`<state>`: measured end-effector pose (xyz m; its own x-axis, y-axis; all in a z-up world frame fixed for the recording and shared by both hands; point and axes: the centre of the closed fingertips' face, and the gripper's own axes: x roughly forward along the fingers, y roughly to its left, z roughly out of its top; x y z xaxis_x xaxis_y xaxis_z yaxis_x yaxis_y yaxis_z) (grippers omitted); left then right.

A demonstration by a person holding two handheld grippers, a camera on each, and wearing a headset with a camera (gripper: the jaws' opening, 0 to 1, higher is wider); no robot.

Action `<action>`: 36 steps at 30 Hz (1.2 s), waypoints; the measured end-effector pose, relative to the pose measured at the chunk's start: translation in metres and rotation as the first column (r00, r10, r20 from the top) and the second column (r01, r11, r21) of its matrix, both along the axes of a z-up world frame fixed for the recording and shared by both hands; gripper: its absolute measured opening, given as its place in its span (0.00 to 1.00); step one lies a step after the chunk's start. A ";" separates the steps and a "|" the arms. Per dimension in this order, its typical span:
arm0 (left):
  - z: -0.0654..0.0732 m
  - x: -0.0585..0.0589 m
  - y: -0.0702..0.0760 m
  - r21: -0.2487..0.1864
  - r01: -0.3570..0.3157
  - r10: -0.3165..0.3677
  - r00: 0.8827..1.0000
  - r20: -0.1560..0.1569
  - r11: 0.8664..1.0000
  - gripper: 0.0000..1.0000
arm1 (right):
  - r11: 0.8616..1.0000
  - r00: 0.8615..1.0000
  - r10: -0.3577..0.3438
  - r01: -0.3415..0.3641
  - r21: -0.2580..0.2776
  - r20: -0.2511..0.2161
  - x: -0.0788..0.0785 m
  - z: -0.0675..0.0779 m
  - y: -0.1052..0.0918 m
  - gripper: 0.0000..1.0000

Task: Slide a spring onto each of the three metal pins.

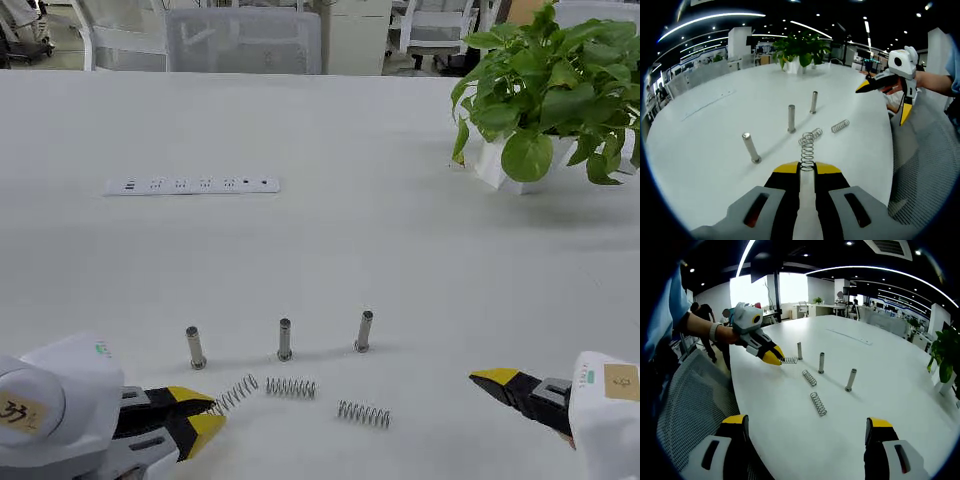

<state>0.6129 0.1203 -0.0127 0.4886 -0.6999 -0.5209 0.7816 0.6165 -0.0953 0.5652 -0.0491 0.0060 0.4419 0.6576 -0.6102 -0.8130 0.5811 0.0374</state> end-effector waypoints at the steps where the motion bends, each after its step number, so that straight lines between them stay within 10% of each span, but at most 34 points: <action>1: 0.001 -0.002 -0.001 -0.005 0.007 -0.007 1.000 0.002 1.000 0.06 | 1.000 1.000 0.003 -0.003 0.005 0.000 0.001 0.001 0.002 0.96; 18: 0.043 -0.022 -0.028 -0.114 0.096 -0.090 0.994 0.054 0.989 0.06 | 0.986 0.994 0.103 -0.098 0.135 -0.032 0.014 0.032 0.041 0.81; 36: 0.058 -0.035 -0.060 -0.184 0.174 -0.161 0.983 0.082 0.967 0.06 | 0.937 0.984 0.131 -0.084 0.339 -0.119 0.007 0.050 0.065 0.43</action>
